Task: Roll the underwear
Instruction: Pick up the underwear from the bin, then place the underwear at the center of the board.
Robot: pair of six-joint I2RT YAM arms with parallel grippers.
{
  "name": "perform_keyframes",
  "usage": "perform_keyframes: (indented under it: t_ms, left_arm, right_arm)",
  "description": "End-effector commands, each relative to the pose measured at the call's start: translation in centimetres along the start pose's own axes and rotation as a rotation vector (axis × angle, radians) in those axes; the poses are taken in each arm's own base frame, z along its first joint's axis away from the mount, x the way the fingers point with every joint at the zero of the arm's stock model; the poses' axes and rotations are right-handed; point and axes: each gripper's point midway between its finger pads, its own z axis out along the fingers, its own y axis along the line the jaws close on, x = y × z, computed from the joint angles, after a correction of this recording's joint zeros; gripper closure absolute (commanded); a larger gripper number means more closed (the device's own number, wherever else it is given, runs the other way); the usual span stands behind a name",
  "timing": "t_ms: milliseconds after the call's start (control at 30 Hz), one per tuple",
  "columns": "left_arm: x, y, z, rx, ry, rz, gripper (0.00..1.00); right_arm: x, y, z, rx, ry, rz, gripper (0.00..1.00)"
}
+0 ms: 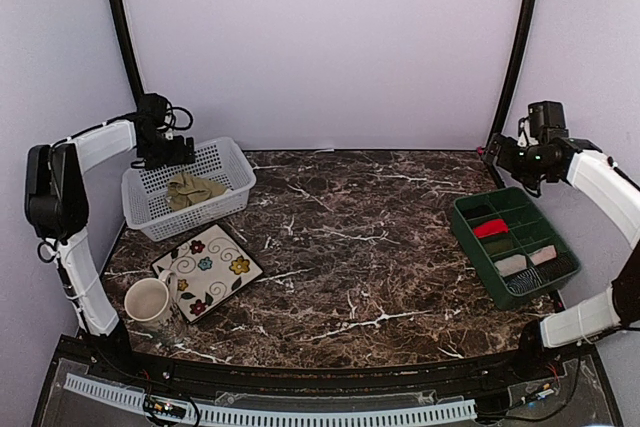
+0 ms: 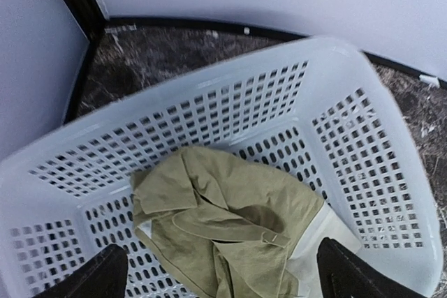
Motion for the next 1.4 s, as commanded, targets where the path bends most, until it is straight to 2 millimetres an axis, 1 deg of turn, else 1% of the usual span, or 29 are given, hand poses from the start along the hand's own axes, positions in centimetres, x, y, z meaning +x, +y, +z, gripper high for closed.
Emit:
perform_keyframes:
  t_ms: [0,167,267,333,433,500,533,600,667,767,800,967,1067,1167,1233,1333,1367]
  left_arm:
    - [4.7,-0.3,4.0,-0.010,0.190,-0.014,0.06]
    - [7.4,-0.7,7.1,0.001,0.269,-0.041,0.11]
    - [8.8,-1.1,8.8,-0.010,0.306,-0.005,0.12]
    - [9.6,-1.1,9.8,-0.024,0.329,0.032,0.14]
    - [10.1,-0.6,10.8,-0.057,0.349,0.075,0.20]
    - [10.0,-0.3,11.1,-0.070,0.352,0.091,0.30]
    - [9.9,-0.3,11.1,-0.072,0.351,0.096,0.38]
    - [9.5,-0.1,10.9,-0.084,0.350,0.099,0.55]
    - [8.3,-0.1,10.3,-0.093,0.331,0.102,0.75]
    - [5.8,-0.6,8.9,-0.075,0.262,0.101,0.96]
    - [4.8,-0.9,8.3,-0.064,0.231,0.102,1.00]
    - [-0.2,-2.1,4.8,-0.013,0.094,0.103,1.00]
    - [-2.6,-3.3,2.6,0.047,0.027,0.091,1.00]
    - [-4.5,-4.6,0.1,0.116,-0.041,0.087,1.00]
    - [-5.9,-5.9,-1.9,0.174,-0.092,0.098,1.00]
    - [-7.5,-9.0,-5.3,0.307,-0.156,0.132,1.00]
    - [-7.8,-10.4,-6.6,0.349,-0.170,0.151,1.00]
  right_arm:
    - [-1.6,2.6,0.0,-0.083,-0.029,-0.064,0.00]
    - [-0.9,3.3,0.9,-0.108,0.005,-0.081,0.00]
    - [-0.8,3.5,1.4,-0.115,0.016,-0.076,0.00]
    - [-0.8,3.6,1.7,-0.119,0.019,-0.074,0.00]
    - [-0.9,3.8,2.1,-0.120,0.029,-0.079,0.00]
    - [-0.8,3.9,2.4,-0.124,0.037,-0.079,0.00]
    - [-0.8,4.0,2.5,-0.127,0.038,-0.080,0.00]
    - [-0.9,4.0,2.6,-0.127,0.037,-0.079,0.00]
    - [-1.0,4.2,2.7,-0.134,0.036,-0.078,0.00]
    - [-0.9,4.3,2.6,-0.140,0.039,-0.075,0.00]
    - [-0.9,4.3,2.6,-0.141,0.039,-0.075,0.00]
    - [-0.9,4.2,2.3,-0.143,0.031,-0.071,0.00]
    - [-1.0,4.3,2.1,-0.151,0.029,-0.069,0.00]
    - [-1.1,4.5,1.9,-0.161,0.021,-0.065,0.00]
    - [-1.0,4.7,1.8,-0.172,0.019,-0.059,0.00]
    - [-0.9,5.1,1.7,-0.192,0.022,-0.057,0.00]
    - [-0.8,5.2,1.7,-0.199,0.025,-0.058,0.00]
